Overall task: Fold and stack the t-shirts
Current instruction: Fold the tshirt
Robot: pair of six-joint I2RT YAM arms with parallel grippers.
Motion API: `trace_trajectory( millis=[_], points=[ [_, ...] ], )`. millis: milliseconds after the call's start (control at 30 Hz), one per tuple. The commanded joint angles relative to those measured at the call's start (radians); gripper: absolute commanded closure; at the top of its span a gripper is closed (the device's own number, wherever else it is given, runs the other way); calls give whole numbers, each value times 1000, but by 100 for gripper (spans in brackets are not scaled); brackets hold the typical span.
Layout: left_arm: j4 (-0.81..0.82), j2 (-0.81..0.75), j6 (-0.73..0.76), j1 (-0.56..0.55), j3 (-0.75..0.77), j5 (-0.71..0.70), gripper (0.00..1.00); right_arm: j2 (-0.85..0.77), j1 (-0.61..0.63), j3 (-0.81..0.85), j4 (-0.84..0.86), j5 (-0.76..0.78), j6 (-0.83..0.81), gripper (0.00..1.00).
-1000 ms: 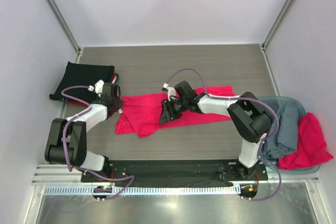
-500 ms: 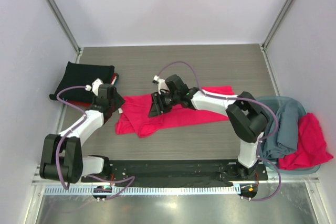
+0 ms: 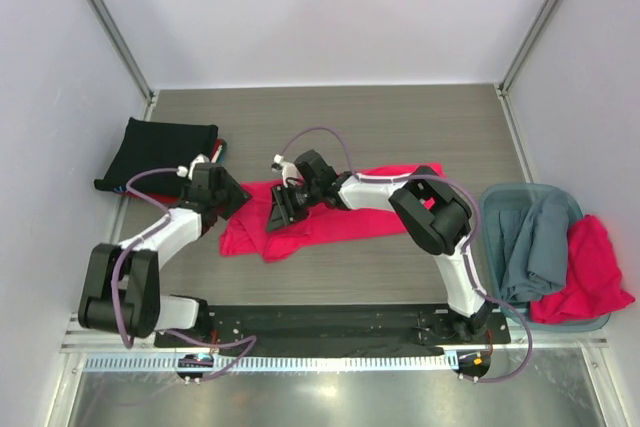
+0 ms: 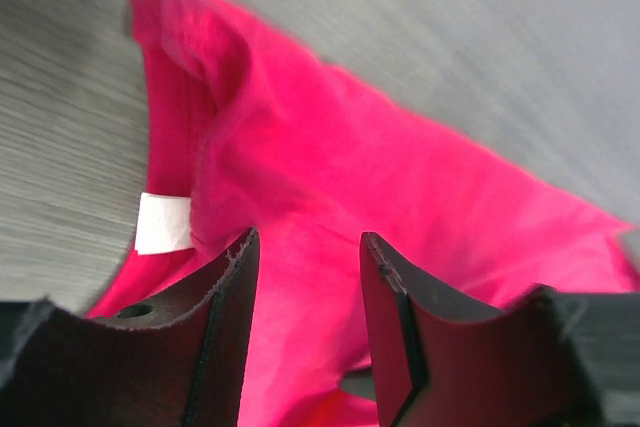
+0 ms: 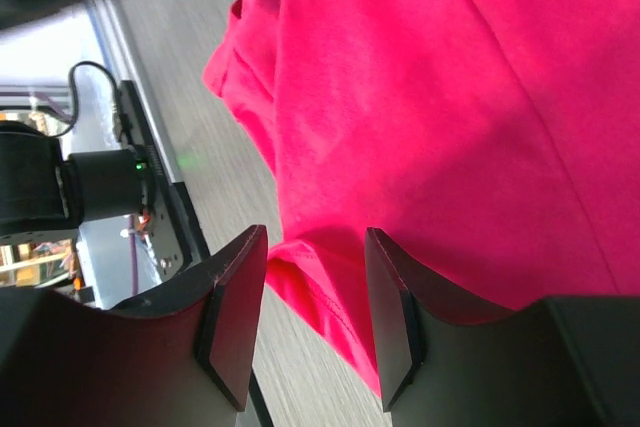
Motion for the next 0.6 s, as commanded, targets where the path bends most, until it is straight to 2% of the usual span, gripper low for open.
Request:
trace_trajectory(
  millis=[0, 300, 467, 567],
  points=[
    [53, 92, -10, -5, 28, 74, 55, 2, 4, -1, 126, -75, 41, 50],
    [19, 291, 41, -5, 108, 29, 57, -32, 6, -124, 175, -107, 18, 50],
    [13, 310, 55, -4, 114, -6, 57, -66, 6, -199, 181, -110, 7, 50],
    [11, 312, 61, -5, 119, -6, 58, -138, 12, -283, 198, -123, 6, 50]
  ],
)
